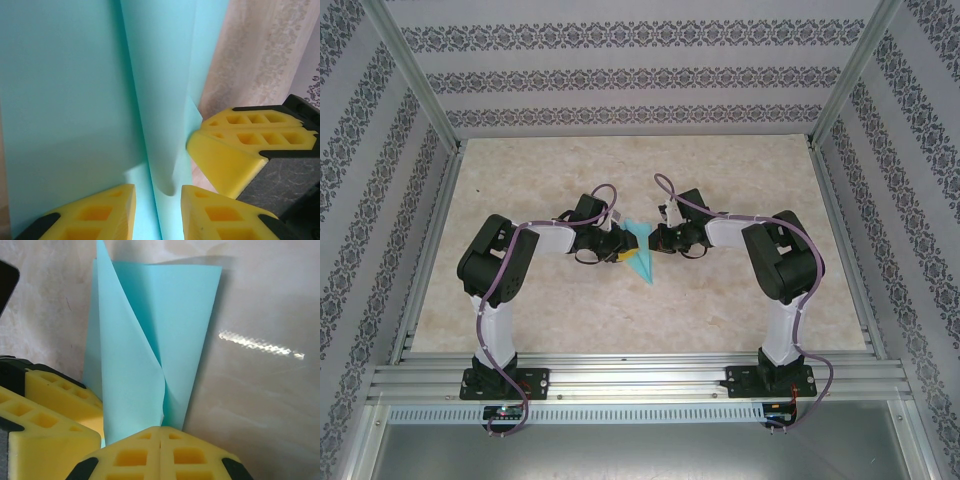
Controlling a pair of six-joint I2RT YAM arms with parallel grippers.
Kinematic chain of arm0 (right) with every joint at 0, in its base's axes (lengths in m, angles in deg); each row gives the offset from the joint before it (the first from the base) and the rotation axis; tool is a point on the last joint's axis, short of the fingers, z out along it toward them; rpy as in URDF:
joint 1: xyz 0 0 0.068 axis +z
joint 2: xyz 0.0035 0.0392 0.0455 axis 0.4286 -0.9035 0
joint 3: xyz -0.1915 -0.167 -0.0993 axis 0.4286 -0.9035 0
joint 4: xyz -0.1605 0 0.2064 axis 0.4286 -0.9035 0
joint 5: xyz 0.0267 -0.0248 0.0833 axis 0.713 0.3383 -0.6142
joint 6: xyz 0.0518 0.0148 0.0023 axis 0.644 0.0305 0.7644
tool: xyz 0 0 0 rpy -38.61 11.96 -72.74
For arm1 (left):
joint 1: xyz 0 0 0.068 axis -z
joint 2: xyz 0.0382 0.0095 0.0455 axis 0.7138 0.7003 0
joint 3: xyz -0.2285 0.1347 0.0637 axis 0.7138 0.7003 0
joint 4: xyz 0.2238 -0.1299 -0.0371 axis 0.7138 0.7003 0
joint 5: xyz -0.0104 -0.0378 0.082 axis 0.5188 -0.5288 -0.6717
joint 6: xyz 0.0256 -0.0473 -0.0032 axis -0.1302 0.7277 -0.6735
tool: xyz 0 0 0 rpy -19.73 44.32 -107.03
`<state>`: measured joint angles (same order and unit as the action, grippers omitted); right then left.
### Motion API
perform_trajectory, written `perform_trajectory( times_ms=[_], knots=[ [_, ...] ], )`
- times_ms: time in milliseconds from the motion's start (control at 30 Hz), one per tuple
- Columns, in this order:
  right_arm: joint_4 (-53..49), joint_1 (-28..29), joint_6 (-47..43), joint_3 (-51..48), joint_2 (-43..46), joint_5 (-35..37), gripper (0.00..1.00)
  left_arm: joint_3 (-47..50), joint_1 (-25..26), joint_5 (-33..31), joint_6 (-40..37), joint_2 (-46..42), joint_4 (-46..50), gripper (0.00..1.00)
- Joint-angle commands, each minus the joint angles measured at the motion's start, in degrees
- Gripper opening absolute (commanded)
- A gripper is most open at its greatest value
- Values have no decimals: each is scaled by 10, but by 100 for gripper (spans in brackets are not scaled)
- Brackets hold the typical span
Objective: Fold a paper plane with a square sheet of paper (fold left side to right side)
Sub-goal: Fourth fold the wing at the center of the table.
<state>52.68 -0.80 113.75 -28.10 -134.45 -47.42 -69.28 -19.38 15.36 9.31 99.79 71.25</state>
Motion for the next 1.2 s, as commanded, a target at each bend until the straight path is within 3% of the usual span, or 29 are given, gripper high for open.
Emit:
perform_trajectory(
  times_ms=[0,1167],
  knots=[
    [-8,-7,-17,15,-11,14,5,5,7,-25,-1,22,20,32],
    [-25,-7,-25,19,-5,23,6,6,7,-26,-2,24,20,31]
  ],
)
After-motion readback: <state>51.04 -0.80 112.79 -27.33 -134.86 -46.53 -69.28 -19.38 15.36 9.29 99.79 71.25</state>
